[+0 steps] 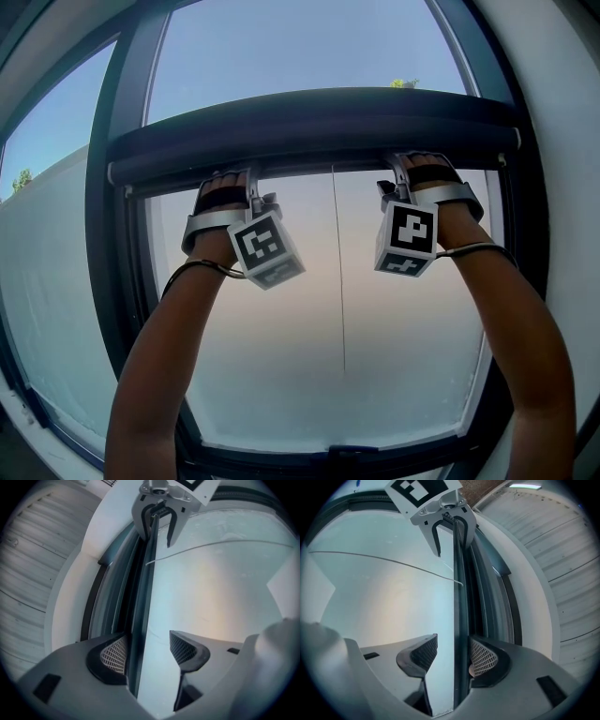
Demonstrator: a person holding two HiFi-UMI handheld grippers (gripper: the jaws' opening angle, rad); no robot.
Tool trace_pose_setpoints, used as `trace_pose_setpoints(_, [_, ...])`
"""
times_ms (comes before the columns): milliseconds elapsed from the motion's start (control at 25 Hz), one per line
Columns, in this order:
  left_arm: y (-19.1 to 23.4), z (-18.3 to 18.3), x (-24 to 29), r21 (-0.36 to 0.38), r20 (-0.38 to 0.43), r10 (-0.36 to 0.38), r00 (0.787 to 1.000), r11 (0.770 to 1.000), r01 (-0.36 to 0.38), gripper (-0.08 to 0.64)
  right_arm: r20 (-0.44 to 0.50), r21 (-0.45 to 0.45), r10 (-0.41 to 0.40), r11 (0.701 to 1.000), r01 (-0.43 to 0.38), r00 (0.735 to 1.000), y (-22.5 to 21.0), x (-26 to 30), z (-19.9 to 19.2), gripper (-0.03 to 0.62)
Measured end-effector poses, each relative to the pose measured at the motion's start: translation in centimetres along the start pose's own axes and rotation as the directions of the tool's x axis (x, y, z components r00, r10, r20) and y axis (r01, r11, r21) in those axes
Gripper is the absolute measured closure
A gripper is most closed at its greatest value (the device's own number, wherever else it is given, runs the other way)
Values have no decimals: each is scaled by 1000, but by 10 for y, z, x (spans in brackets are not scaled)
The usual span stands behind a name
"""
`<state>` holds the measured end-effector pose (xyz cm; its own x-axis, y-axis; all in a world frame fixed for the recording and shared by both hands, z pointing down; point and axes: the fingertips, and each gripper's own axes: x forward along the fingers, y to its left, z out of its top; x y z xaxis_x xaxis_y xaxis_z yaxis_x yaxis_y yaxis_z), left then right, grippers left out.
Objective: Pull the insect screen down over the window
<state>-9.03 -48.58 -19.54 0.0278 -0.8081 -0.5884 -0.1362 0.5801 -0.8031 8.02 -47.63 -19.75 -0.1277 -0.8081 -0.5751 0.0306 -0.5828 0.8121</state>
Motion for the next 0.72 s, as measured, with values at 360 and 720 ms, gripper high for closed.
trace_pose_setpoints(360, [-6,1,1,57,-6,-37,999,998,38,250,-21,-12,41,999,-41,999,10,2,-5,318])
trace_pose_setpoints(720, [-10,4,-2,22,34,-22,999,1000,21,222,-31,16,67,998,-67,997,20,0,-2,253])
